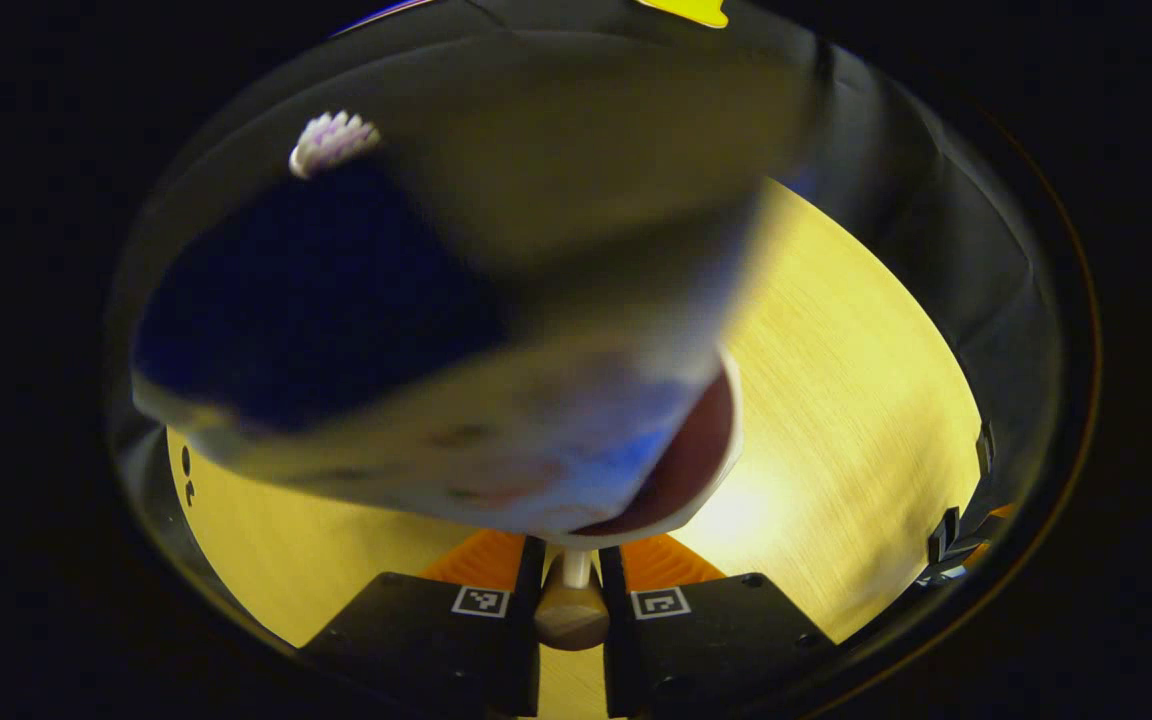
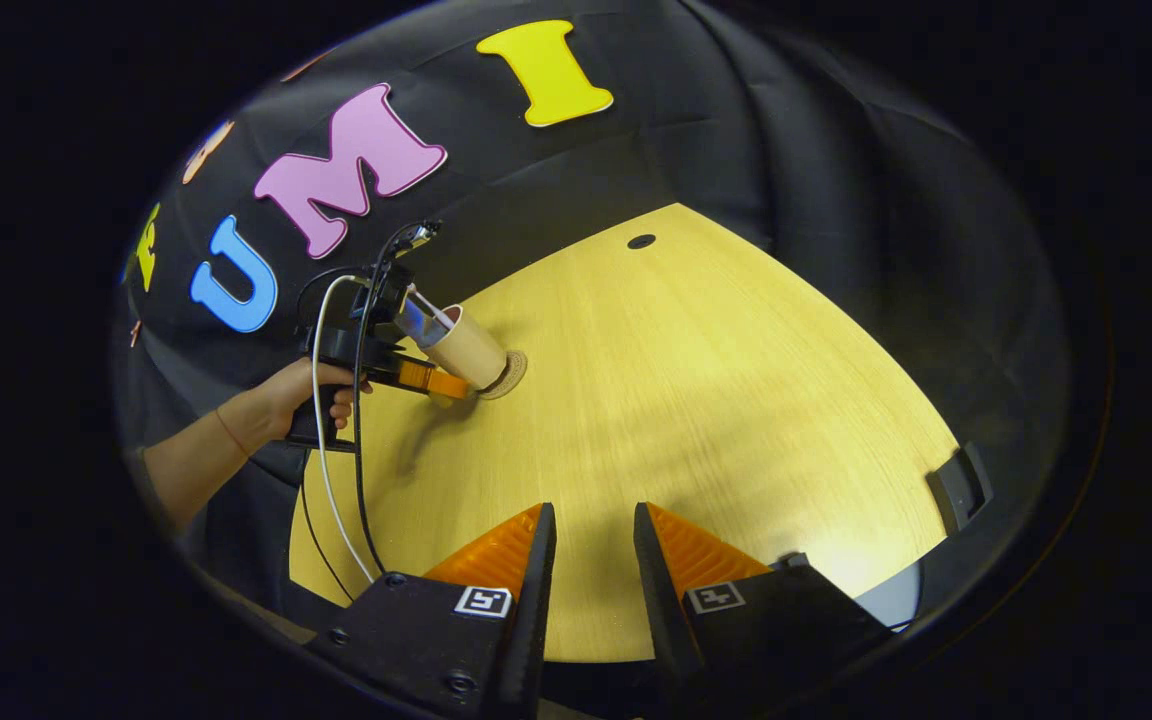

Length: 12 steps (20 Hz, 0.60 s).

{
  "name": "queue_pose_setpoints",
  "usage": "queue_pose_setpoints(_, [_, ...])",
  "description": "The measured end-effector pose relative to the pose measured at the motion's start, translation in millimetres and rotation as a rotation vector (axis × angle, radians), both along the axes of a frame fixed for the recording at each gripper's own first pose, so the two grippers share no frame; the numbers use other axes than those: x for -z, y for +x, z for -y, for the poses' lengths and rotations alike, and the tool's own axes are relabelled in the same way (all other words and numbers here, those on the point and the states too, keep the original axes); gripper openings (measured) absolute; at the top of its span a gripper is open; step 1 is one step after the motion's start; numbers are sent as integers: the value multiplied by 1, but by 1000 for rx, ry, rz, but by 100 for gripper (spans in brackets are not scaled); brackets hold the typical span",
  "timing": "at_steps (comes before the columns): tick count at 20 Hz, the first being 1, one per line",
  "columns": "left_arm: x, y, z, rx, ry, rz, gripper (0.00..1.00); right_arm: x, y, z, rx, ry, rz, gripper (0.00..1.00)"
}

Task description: Put the toothbrush and toothpaste on the desktop into the cup, then pick up the cup and place it on the coaster on the desktop.

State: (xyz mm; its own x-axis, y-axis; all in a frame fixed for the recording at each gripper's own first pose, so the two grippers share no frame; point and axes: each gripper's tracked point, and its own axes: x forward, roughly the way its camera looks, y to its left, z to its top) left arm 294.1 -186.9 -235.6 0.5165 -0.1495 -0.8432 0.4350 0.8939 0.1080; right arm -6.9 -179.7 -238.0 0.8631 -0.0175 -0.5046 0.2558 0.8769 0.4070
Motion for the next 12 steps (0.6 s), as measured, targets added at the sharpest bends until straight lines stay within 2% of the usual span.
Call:
queue_pose_setpoints(1, [2,2,4,0,0,-3,30,1,-3,5,10,1,-3,48])
queue_pose_setpoints(2, [4,4,8,0,2,-6,34,2,-5,9,18,4,-6,48])
queue_pose_setpoints(3, [6,5,10,2,2,-10,30,2,-6,13,28,6,-7,48])
queue_pose_setpoints(4, [7,4,11,3,5,-12,34,4,-8,17,36,8,-9,48])
queue_pose_setpoints(5, [7,4,13,2,11,-12,34,4,-9,20,44,11,-9,48])
queue_pose_setpoints(6, [9,6,14,2,16,-14,30,3,-9,23,49,15,-9,48])
queue_pose_setpoints(7, [9,5,13,-1,19,-15,34,4,-10,24,53,18,-9,48])
queue_pose_setpoints(10, [10,6,11,-10,31,-17,30,6,-8,22,48,21,-13,48])
queue_pose_setpoints(11, [12,7,12,-15,28,-19,34,6,-6,21,44,21,-14,48])
queue_pose_setpoints(12, [12,7,13,-19,24,-21,34,6,-6,20,40,20,-15,48])
